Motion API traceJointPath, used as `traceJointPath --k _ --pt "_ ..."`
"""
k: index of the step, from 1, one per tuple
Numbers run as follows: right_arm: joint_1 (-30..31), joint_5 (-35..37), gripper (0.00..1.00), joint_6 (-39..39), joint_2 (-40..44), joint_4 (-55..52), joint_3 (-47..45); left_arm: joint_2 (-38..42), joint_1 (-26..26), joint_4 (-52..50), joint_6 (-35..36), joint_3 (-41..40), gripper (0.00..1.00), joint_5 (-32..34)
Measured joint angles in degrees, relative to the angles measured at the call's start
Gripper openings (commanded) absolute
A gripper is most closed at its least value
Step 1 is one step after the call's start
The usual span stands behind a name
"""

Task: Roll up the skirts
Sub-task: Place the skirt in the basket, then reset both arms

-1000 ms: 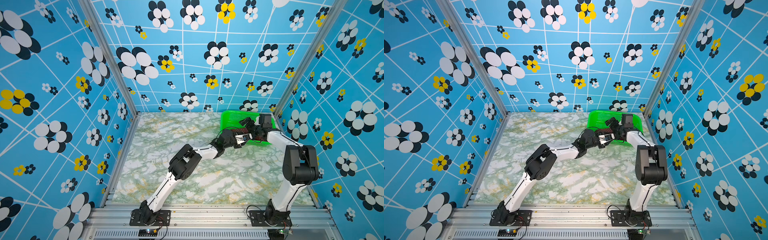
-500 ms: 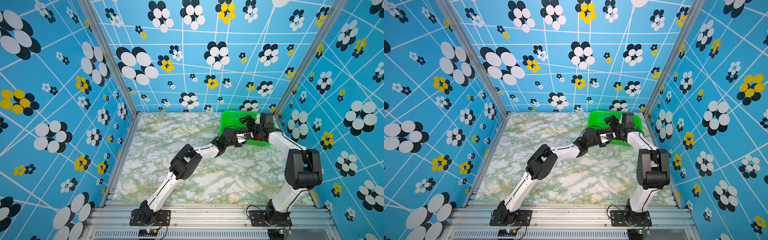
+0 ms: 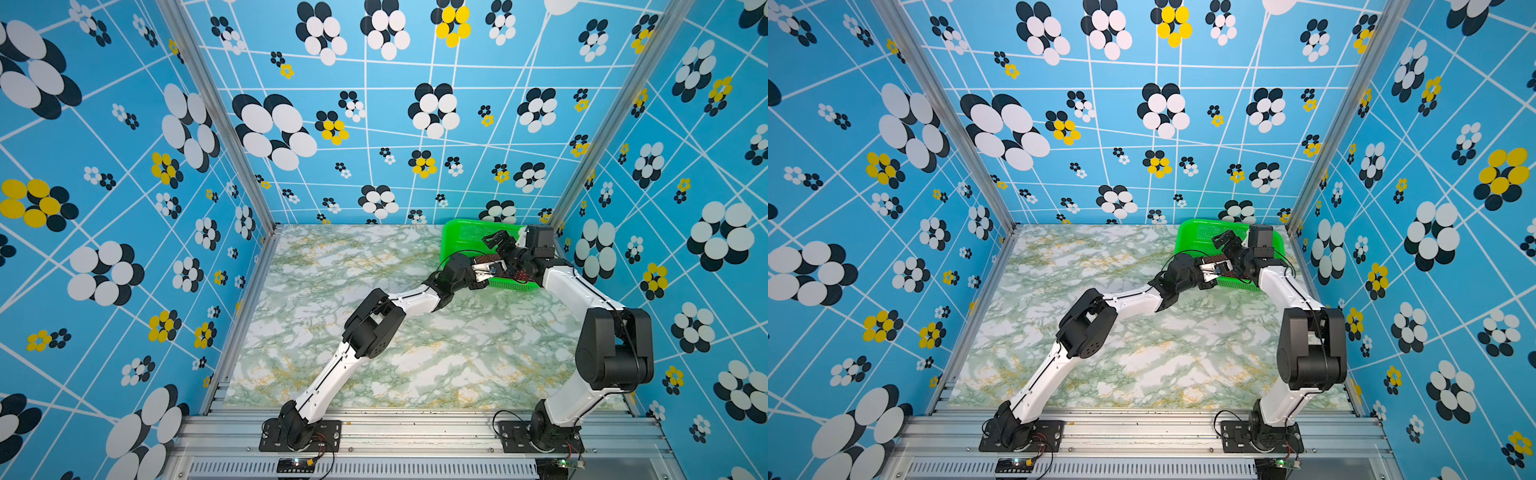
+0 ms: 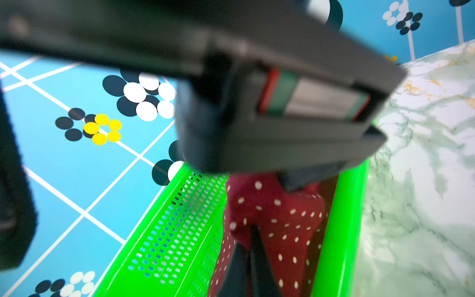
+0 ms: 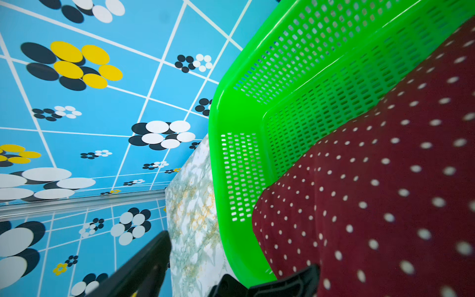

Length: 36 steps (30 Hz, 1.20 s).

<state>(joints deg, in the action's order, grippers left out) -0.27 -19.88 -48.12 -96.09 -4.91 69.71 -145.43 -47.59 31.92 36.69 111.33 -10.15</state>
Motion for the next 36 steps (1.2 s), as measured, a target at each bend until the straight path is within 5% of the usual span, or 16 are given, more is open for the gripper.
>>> traceJointPath --k 3,4,6,8,15,24,30,36 --pt "-0.7 0.5 0.99 1.9 2.5 -3.3 -0.7 0.0 1.0 -0.2 -0.1 0.0 0.00 0.6" --pt "-0.8 0.9 0.99 2.5 3.6 -4.5 -0.9 0.0 1.3 -0.3 -0.1 0.0 0.09 0.6" --pt "-0.8 1.4 0.99 3.4 5.5 -6.1 -1.0 0.0 1.8 -0.1 -0.1 0.0 0.64 0.8" --pt "-0.8 1.8 0.99 4.3 7.5 -7.5 -1.0 0.5 2.0 0.7 -0.4 -0.3 1.00 1.4" --pt "-0.8 4.7 0.99 8.9 14.5 -11.9 -1.0 9.1 2.1 1.7 -3.4 -12.5 0.99 2.2" --pt "-0.8 15.1 0.99 20.3 29.1 -5.9 -16.3 39.0 7.4 6.3 -20.6 -41.8 1.00 3.9" --pt "-0.5 26.1 0.99 29.7 32.5 9.9 -36.0 50.9 17.9 -1.1 -28.6 -54.3 0.99 23.0" --pt "-0.2 31.0 0.99 35.4 28.2 22.3 -43.2 53.8 22.9 -8.4 -29.3 -66.7 0.99 37.6"
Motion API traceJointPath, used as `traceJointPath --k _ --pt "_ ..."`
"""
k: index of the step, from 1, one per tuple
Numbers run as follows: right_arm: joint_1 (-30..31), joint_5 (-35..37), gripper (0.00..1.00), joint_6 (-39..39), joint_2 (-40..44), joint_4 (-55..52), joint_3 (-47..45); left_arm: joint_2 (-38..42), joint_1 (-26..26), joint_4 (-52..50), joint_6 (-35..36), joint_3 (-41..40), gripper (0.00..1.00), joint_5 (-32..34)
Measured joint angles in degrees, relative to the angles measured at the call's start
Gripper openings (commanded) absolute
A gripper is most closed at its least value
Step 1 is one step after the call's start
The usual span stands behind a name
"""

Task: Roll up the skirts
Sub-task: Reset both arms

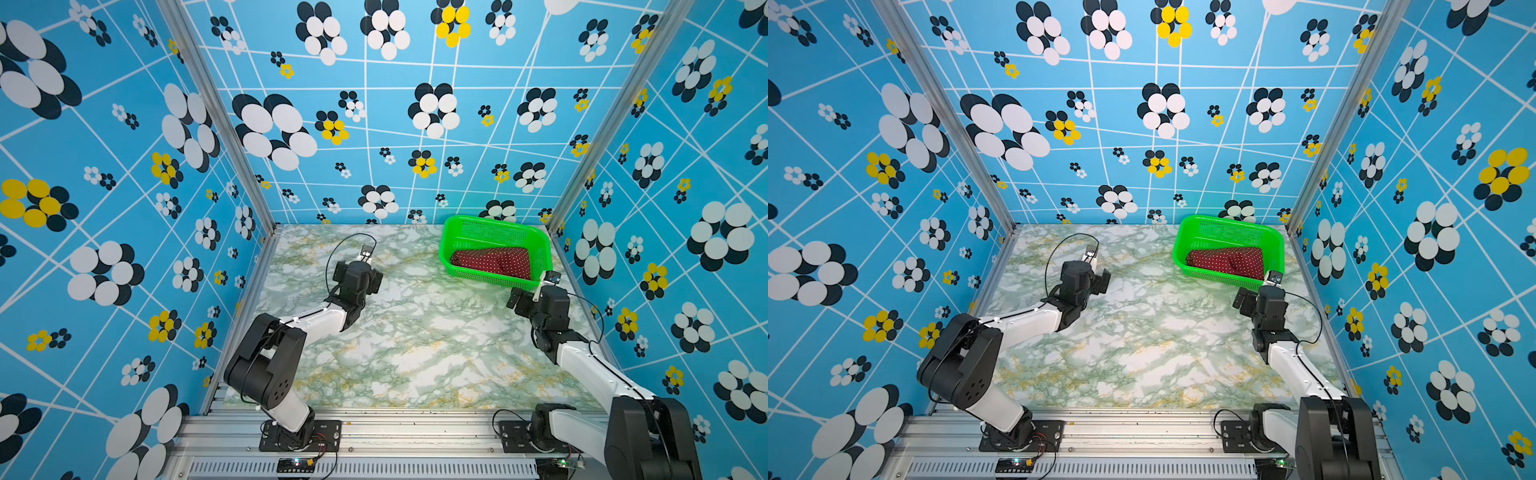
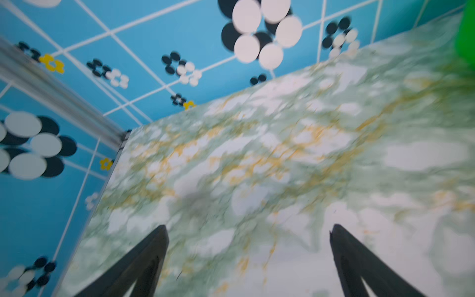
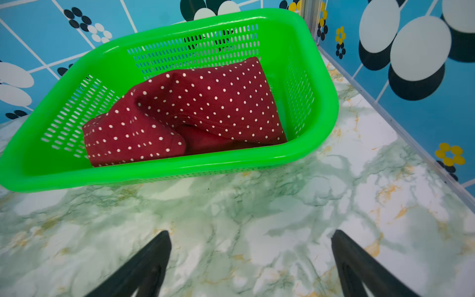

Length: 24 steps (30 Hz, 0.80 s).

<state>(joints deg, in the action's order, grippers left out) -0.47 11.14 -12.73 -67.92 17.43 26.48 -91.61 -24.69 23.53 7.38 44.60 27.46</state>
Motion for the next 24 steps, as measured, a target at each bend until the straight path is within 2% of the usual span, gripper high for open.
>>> traceJointPath --k 6,12,15,19,24 --pt "0.3 0.6 0.99 5.2 -8.5 9.4 -0.1 5.9 4.5 0.0 -0.3 -5.0 0.99 3.4" --pt "0.4 0.7 0.99 7.5 -16.2 22.0 -2.2 4.7 9.1 11.8 1.4 -14.4 1.00 1.1" --pt "0.8 0.3 0.99 8.2 -18.7 23.7 -3.2 3.7 11.7 13.0 0.2 -16.2 1.00 -2.4" --pt "0.8 -1.0 0.99 9.4 -18.8 25.9 -3.4 3.7 19.7 23.6 -3.9 -21.5 1.00 -8.2" --pt "0.9 -1.4 0.99 9.8 -18.8 26.5 -3.4 2.8 20.1 28.0 -5.9 -24.4 1.00 -11.8"
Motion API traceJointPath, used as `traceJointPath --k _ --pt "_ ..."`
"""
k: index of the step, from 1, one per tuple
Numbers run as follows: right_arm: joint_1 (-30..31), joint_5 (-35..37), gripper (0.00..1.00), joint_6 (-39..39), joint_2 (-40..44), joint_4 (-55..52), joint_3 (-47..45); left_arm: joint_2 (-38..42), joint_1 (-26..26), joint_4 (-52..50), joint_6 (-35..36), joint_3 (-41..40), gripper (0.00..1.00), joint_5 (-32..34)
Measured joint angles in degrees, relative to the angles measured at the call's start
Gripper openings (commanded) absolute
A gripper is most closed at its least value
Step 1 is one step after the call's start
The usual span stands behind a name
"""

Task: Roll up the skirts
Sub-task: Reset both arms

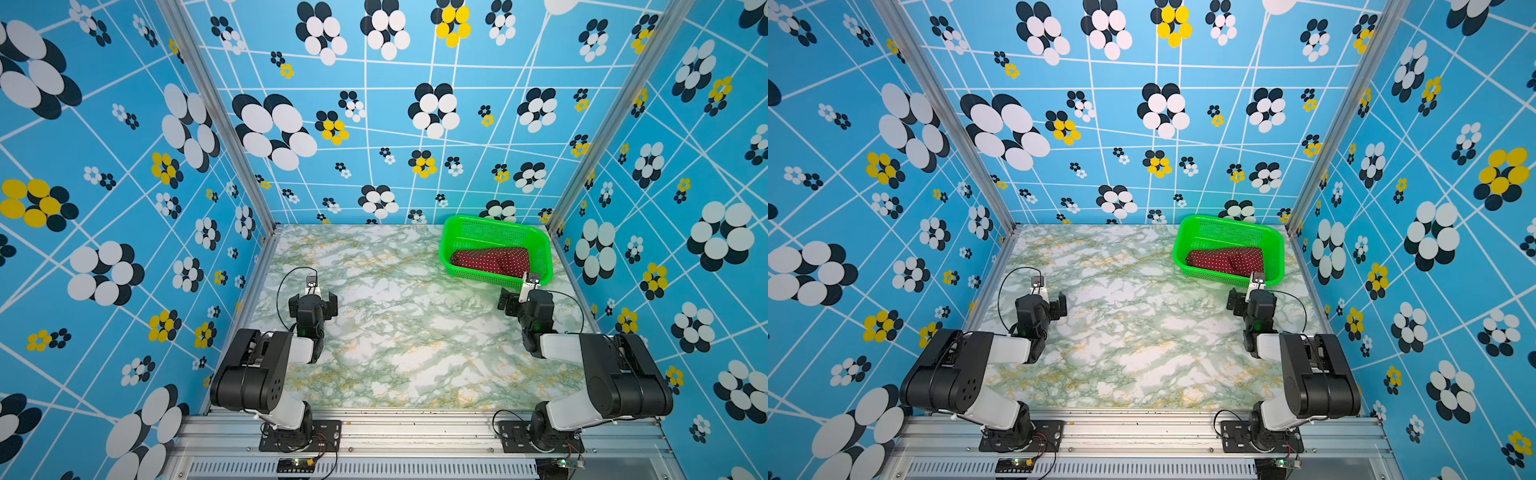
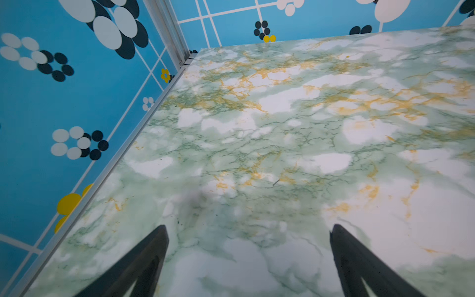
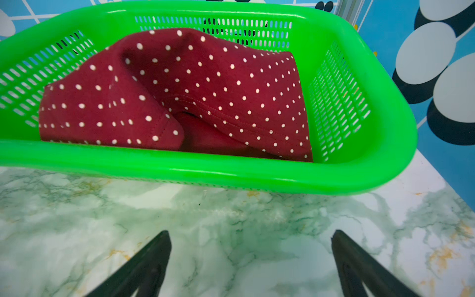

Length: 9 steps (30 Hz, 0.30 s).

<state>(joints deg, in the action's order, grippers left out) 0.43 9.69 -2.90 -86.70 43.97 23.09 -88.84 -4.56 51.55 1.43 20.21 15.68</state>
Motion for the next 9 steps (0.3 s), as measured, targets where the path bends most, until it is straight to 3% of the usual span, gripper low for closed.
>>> traceJointPath --k 9 --pt "0.2 -0.4 0.99 0.8 0.0 0.0 0.0 0.0 -0.3 5.1 -0.8 0.0 1.00 -1.0"
